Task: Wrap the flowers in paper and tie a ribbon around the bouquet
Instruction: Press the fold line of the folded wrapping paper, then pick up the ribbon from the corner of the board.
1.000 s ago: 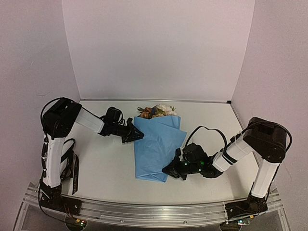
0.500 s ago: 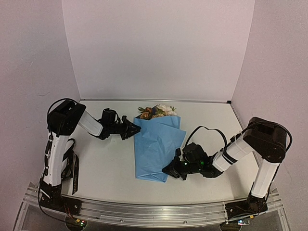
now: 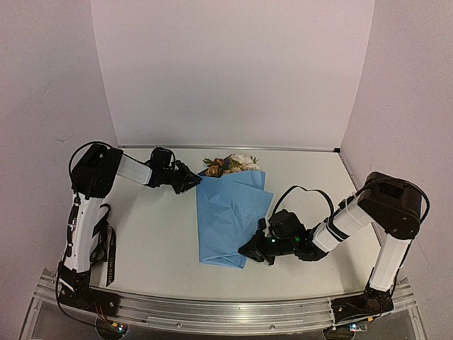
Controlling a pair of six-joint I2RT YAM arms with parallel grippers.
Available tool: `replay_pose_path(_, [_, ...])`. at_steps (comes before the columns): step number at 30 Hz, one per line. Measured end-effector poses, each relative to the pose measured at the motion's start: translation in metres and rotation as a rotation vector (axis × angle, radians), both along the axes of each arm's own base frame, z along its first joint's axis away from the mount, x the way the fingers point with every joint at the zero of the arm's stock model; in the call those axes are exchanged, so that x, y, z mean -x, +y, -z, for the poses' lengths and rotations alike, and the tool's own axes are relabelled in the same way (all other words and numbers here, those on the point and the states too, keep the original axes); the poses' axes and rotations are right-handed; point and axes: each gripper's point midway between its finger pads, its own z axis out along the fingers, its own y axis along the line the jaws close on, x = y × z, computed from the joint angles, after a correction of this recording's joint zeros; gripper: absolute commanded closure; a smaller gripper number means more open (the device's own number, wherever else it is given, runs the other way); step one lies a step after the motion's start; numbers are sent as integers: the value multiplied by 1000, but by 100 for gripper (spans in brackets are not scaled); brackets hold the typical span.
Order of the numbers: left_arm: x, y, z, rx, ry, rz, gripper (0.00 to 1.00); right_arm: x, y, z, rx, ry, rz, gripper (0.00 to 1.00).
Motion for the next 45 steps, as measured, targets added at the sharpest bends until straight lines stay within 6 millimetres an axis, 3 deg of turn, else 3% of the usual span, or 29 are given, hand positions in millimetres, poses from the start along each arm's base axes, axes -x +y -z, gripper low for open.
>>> replay_pose_path(9, [-19, -2, -1, -130, -56, 52, 84, 0, 0, 0, -1, 2, -1, 98])
replay_pose_path(14, [-40, -5, -3, -173, -96, 62, 84, 0, 0, 0, -1, 4, -1, 98])
replay_pose_path(22, [-57, 7, -13, -247, -129, 69, 79, -2, -11, -3, 34, 38, 11, 95])
replay_pose_path(26, [-57, 13, -19, -276, -145, 84, 73, -2, -16, -6, 77, 68, 12, 90])
replay_pose_path(29, [-54, 17, -37, -287, -161, 93, 68, 0, -18, -14, 113, 81, -2, 81])
replay_pose_path(33, [-33, 25, -85, -279, -211, 87, 61, -1, -19, -44, 127, 39, -34, 66])
replay_pose_path(36, [-1, 41, -127, -280, -245, 62, 57, -1, -23, -70, 140, -16, -64, 56])
replay_pose_path(39, [30, 58, -156, -289, -286, 23, 54, 0, -27, -86, 165, -59, -92, 50])
replay_pose_path(42, [64, 82, -156, -339, -260, -32, 50, 2, -32, -88, 210, -81, -126, 45])
replay_pose_path(45, [92, 112, -139, -433, -194, -109, 43, 7, -40, -83, 258, -85, -156, 39])
